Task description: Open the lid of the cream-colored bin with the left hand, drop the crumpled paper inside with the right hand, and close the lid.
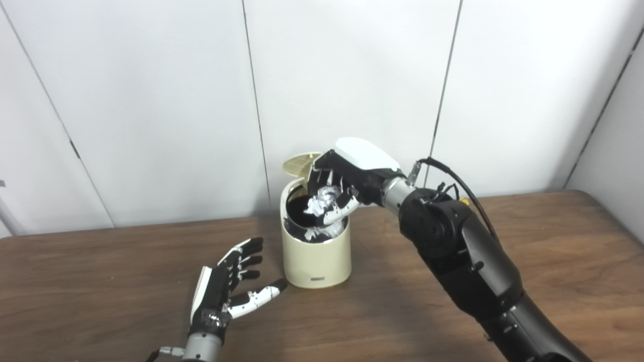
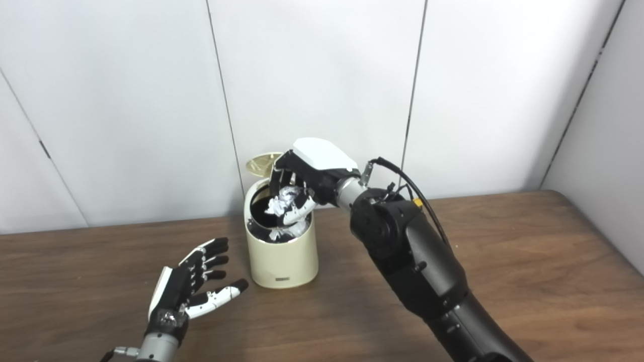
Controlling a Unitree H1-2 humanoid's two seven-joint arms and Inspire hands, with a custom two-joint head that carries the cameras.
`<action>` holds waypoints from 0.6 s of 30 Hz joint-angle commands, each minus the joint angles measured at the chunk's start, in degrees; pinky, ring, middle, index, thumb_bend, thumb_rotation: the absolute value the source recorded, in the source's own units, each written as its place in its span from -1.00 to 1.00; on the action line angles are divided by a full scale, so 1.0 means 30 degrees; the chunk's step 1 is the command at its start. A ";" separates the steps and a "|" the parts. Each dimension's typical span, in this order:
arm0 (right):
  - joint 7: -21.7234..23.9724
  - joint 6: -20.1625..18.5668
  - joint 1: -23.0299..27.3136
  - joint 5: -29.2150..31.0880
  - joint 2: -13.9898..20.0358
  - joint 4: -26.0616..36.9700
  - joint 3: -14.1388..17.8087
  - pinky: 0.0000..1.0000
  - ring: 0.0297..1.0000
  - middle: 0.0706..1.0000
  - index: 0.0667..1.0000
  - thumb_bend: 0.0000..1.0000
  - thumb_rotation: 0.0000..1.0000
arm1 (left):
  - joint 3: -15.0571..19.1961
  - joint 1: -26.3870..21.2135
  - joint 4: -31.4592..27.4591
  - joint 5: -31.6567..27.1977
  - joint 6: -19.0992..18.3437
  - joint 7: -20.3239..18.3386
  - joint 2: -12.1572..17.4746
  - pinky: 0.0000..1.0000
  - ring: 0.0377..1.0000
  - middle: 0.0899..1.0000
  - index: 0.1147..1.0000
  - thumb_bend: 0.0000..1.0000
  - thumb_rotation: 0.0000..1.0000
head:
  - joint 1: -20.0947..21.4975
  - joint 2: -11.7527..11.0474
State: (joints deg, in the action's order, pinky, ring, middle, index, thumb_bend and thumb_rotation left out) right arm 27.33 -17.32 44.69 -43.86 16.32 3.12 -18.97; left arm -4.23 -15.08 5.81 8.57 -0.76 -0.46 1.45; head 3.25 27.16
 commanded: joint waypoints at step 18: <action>-0.1738 0.2553 0.0186 0.0818 -0.0190 -0.0547 -0.0317 -0.28 -0.23 -0.04 -0.09 0.03 -1.00 | -0.0137 -0.0572 -0.0750 0.0273 0.0532 0.0274 -0.0134 0.44 0.57 0.64 0.66 0.48 -0.79 | -0.0247 0.0127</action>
State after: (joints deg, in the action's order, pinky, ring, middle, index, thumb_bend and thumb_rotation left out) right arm 24.28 -12.11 43.54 -41.70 15.52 1.08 -20.51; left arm -4.56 -15.08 5.75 8.96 -0.75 -0.24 1.28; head 2.46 27.51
